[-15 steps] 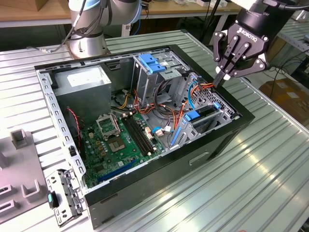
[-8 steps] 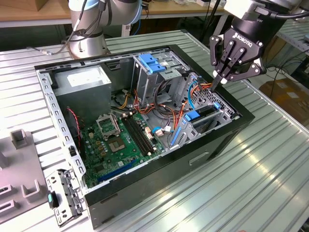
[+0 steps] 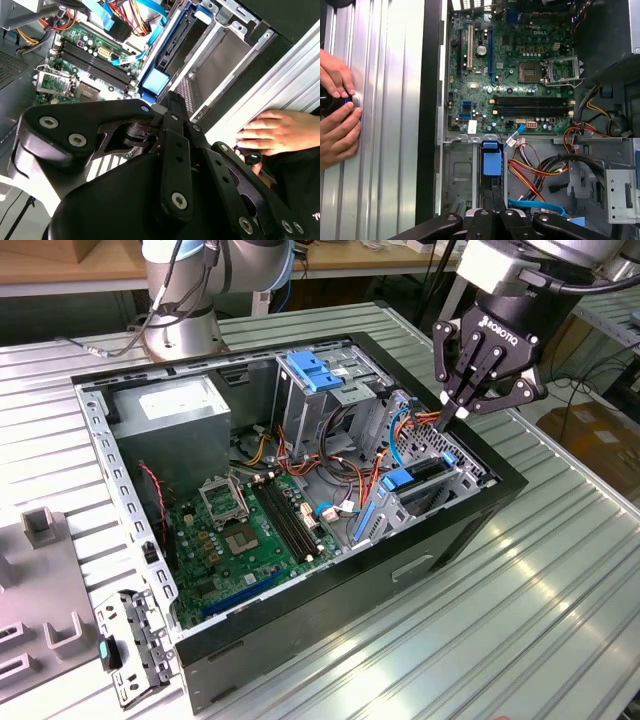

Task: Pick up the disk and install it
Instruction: 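Insert the disk into the insertion slot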

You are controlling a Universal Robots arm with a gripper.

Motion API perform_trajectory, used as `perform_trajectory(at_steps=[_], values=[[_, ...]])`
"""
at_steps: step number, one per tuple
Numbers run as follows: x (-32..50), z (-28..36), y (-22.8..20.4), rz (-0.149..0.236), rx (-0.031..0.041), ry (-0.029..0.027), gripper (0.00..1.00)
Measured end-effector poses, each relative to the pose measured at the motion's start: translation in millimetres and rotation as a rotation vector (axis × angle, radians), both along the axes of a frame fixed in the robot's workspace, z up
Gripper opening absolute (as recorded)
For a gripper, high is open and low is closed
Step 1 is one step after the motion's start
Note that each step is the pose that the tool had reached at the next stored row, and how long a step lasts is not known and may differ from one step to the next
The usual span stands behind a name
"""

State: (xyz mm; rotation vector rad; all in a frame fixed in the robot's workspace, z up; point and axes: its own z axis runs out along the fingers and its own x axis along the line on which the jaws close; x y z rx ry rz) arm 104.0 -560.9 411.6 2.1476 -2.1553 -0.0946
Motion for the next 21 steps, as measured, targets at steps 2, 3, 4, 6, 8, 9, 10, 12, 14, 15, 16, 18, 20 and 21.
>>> perform_trajectory(at_steps=[2,3,4,6,8,9,10,12,14,15,16,18,20,21], values=[[0.0,-1.7,0.3,0.000,0.0010,-0.0024,0.11],[0.0,-2.8,0.5,-0.001,0.0034,-0.0032,0.11],[0.1,-3.5,0.6,-0.001,0.0046,-0.0037,0.11],[0.3,-5.1,0.6,-0.002,0.0050,-0.0059,0.11],[0.6,-7.0,0.6,-0.002,0.0052,-0.0093,0.11],[0.8,-7.7,0.6,-0.002,0.0054,-0.0106,0.11],[0.9,-8.8,0.7,-0.002,0.0055,-0.0121,0.11],[0.8,-10.6,0.8,-0.002,0.0058,-0.0149,0.11],[1.2,-12.3,0.8,-0.003,0.0064,-0.0196,0.11],[1.4,-13.1,0.8,-0.004,0.0064,-0.0234,0.11],[1.4,-14.0,0.8,-0.006,0.0064,-0.0278,0.11],[1.5,-15.3,0.8,-0.007,0.0064,-0.0327,0.11],[1.4,-16.7,0.8,-0.008,0.0065,-0.0424,0.11],[1.4,-17.2,0.9,-0.007,0.0066,-0.0463,0.11]])
